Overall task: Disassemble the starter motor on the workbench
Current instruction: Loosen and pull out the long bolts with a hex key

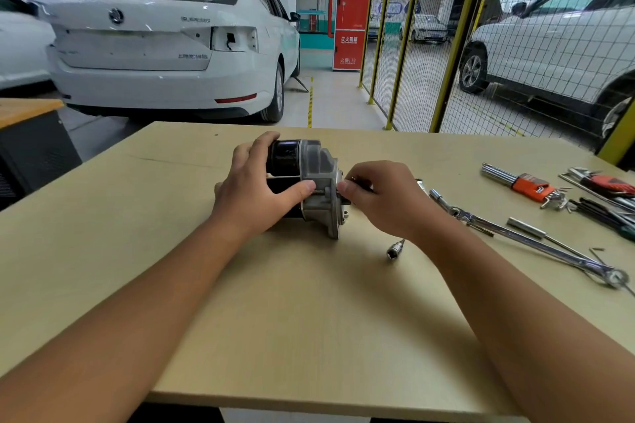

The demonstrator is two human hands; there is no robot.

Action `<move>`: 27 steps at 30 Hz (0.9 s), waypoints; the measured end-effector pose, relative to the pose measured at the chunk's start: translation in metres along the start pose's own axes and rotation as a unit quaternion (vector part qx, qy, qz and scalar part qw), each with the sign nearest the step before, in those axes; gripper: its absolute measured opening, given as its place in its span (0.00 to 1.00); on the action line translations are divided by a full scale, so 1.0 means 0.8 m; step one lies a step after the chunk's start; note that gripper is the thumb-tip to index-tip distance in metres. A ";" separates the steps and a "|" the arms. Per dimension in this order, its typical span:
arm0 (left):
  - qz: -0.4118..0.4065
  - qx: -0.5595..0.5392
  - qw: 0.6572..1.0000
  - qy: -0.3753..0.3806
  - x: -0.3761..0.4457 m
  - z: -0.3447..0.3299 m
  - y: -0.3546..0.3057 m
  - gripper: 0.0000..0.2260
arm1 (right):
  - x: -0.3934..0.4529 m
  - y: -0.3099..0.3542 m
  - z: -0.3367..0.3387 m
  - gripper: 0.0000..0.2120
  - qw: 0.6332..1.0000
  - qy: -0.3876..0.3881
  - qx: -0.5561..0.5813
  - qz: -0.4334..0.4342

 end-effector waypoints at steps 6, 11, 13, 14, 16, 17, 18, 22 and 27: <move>-0.002 -0.002 1.000 0.004 0.000 0.001 0.001 0.46 | 0.000 0.000 0.001 0.11 1.000 0.005 0.023 -0.002; -0.002 0.000 1.000 0.010 0.000 0.001 0.002 0.49 | -0.001 0.000 0.002 0.08 1.000 0.006 0.021 0.003; 0.000 0.007 1.000 0.009 0.000 0.001 0.001 0.49 | -0.001 -0.001 0.003 0.07 1.000 0.005 0.020 0.003; 0.002 0.018 1.000 0.006 -0.001 0.000 0.001 0.50 | -0.001 -0.001 0.003 0.06 1.000 0.004 0.018 0.002; 0.007 0.053 0.999 -0.008 -0.001 0.001 -0.003 0.51 | -0.001 -0.001 0.005 0.05 1.000 0.005 0.014 0.001; 0.004 0.069 0.997 -0.017 -0.002 0.002 -0.006 0.50 | -0.001 -0.001 0.006 0.05 1.000 0.007 0.012 0.000; -0.002 0.084 0.996 -0.028 -0.003 0.003 -0.009 0.50 | -0.001 -0.001 0.006 0.05 1.000 0.009 0.011 -0.001; -0.046 0.126 0.990 -0.039 -0.007 0.002 -0.016 0.49 | 0.000 -0.003 0.010 0.05 1.000 0.006 0.009 -0.011; -0.078 0.175 0.981 -0.037 -0.007 -0.001 -0.018 0.51 | 0.001 -0.007 0.015 0.04 1.000 0.005 0.013 -0.026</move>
Point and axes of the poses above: each hand's wrist, its own x-axis towards the middle knuckle, its own z-axis out of the back of the hand, y = z × x, the point moved 3 cm from there along x, towards the middle knuckle, and after that the axes turned 15 degrees about y, right-handed, at the moved point
